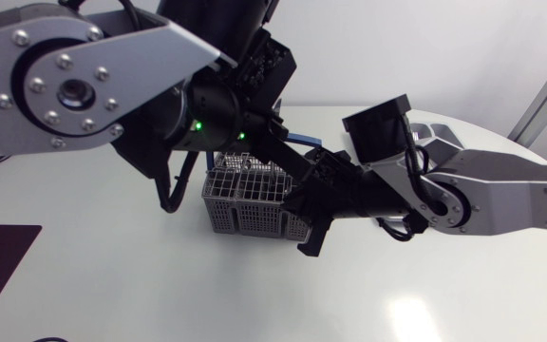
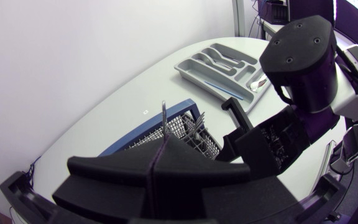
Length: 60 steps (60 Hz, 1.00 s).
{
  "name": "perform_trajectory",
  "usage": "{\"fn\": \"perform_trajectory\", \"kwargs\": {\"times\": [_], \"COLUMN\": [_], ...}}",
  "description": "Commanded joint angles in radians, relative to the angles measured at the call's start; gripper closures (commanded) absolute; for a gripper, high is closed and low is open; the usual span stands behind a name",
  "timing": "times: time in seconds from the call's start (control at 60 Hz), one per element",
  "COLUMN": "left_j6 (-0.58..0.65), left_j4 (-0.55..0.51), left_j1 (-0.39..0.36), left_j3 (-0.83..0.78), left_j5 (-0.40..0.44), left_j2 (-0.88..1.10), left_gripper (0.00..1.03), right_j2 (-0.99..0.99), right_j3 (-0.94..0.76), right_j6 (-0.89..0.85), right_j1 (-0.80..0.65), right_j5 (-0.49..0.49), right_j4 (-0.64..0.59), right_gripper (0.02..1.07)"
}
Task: Unload the cutlery basket into the drawer organizer.
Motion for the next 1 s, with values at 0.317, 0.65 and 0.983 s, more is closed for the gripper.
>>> {"fn": "perform_trajectory", "kwargs": {"times": [0.317, 0.65, 0.983], "left_j6": [-0.009, -0.009, -0.009], "left_j4": [-0.027, -0.042, -0.028], "left_j1": [-0.013, -0.019, -0.018], "left_j3": [0.073, 0.083, 0.054], "left_j5": [-0.020, -0.020, -0.020], "left_j2": [-0.060, -0.073, -0.073], "left_gripper": [1.00, 1.00, 1.00], "right_j2": [0.179, 0.151, 0.197], "right_j3": [0.027, 0.008, 0.030], "right_j6": [-0.035, -0.033, -0.012], "right_j1": [-0.005, -0.021, -0.059], "right_j5": [0.005, -0.001, 0.016], "right_j4": [0.141, 0.146, 0.199], "right_gripper": [1.02, 1.02, 1.02]}}
